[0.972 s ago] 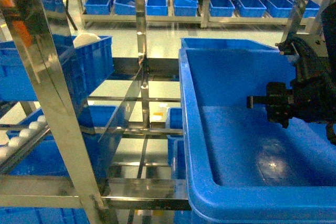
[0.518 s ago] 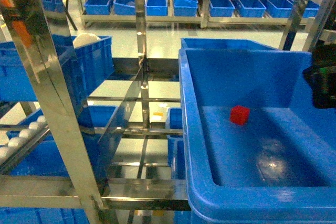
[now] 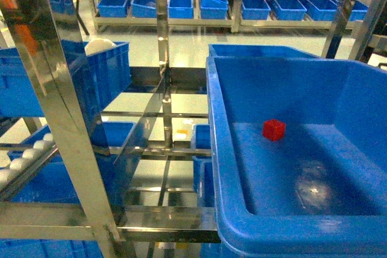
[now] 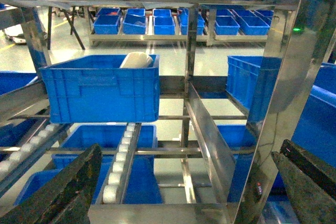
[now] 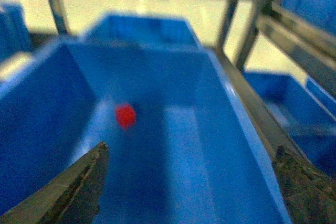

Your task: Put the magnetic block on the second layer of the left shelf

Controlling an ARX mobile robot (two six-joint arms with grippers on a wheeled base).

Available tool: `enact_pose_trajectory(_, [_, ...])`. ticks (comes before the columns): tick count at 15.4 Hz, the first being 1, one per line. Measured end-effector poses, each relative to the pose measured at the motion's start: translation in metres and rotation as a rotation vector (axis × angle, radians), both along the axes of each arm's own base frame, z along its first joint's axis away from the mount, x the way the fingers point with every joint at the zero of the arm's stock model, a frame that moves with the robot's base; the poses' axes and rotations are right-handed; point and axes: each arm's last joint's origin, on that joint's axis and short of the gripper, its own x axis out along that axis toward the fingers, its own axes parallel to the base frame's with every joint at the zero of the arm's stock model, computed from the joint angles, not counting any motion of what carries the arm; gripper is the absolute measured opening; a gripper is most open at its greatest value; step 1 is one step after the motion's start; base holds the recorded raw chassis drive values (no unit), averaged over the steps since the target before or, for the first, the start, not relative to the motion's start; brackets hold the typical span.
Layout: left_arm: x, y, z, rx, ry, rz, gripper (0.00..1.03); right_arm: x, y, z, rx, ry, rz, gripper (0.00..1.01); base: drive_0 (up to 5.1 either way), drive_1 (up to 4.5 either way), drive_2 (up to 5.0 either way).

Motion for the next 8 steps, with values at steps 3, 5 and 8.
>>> enact_pose_trajectory(3, [0.0,0.0,0.0,0.0,0.0,0.0,0.98,-0.024,-0.01,-0.023,0.061,-0.231,0.055,0.54,0.0,0.0,0.0])
enact_pose_trajectory(5, [0.0,0.0,0.0,0.0,0.0,0.0,0.98,-0.034,-0.018,-0.035,0.06,-0.234,0.028,0.3,0.0,0.0,0.0])
enact_pose_trajectory(8, [0.0,0.0,0.0,0.0,0.0,0.0,0.98,-0.046,-0.016,-0.047,0.06,-0.229,0.045,0.01,0.0,0.0,0.0])
